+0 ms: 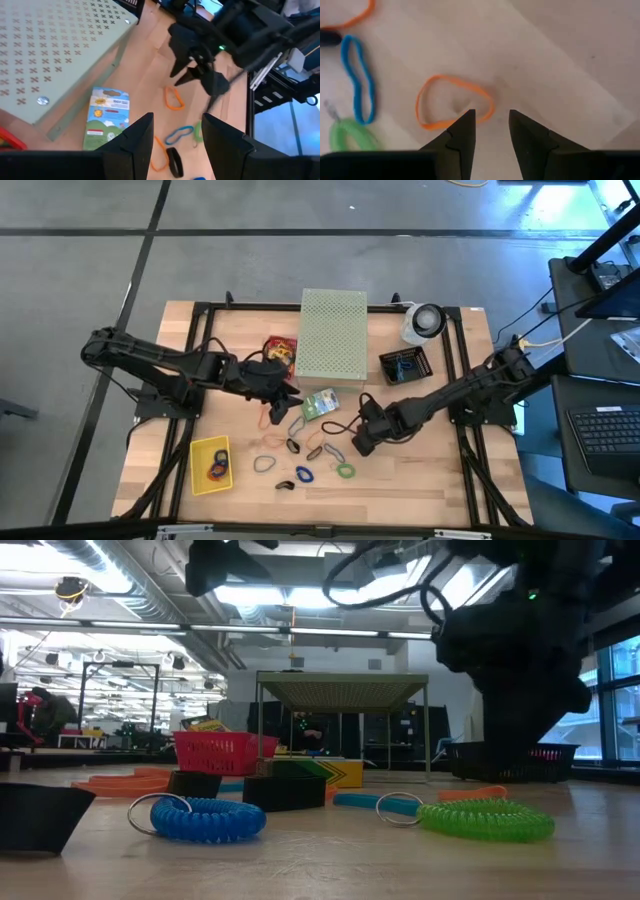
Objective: Pick & Place Office Desk Supplies
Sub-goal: Put the orange rubber band into the black bin
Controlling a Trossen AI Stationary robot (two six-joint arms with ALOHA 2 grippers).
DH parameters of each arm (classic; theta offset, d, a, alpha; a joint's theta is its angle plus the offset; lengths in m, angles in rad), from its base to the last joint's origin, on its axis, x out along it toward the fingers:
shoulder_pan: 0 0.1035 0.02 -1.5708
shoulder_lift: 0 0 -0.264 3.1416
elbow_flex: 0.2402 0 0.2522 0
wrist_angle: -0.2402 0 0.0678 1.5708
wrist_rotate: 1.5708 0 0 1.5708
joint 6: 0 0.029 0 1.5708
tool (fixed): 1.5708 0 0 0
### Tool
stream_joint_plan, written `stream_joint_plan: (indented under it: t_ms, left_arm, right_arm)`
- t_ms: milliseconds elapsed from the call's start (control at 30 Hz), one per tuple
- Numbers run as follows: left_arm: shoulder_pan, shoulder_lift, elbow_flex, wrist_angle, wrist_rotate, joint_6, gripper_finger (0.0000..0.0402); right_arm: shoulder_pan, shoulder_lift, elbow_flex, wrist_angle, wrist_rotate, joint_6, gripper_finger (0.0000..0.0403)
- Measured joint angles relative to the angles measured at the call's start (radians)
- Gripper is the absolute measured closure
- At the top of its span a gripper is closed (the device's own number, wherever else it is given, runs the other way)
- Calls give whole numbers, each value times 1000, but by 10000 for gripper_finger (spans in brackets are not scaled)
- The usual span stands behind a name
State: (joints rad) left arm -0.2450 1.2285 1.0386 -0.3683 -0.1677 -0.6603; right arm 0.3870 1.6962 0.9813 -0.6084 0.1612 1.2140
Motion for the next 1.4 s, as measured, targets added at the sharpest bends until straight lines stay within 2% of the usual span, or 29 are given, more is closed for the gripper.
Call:
stream_joint_plan:
  t_ms: [233, 533, 967, 1133, 1400]
  left_arm:
    - [-38, 0, 0, 2, -71, -69, 240]
    - [-41, 0, 0, 2, -74, -105, 240]
    - [-41, 0, 0, -2, -67, -101, 240]
    - [-41, 0, 0, -2, -51, -95, 240]
    - [-41, 0, 0, -2, -51, -91, 240]
  right_arm:
    - [-26, 0, 0, 39, -32, -35, 263]
    - [-18, 18, 0, 30, -51, -44, 224]
    - [-10, 108, 5, 61, -67, -4, 220]
    - [-10, 114, 5, 58, -63, 32, 243]
    - [-7, 116, 2, 71, -61, 35, 331]
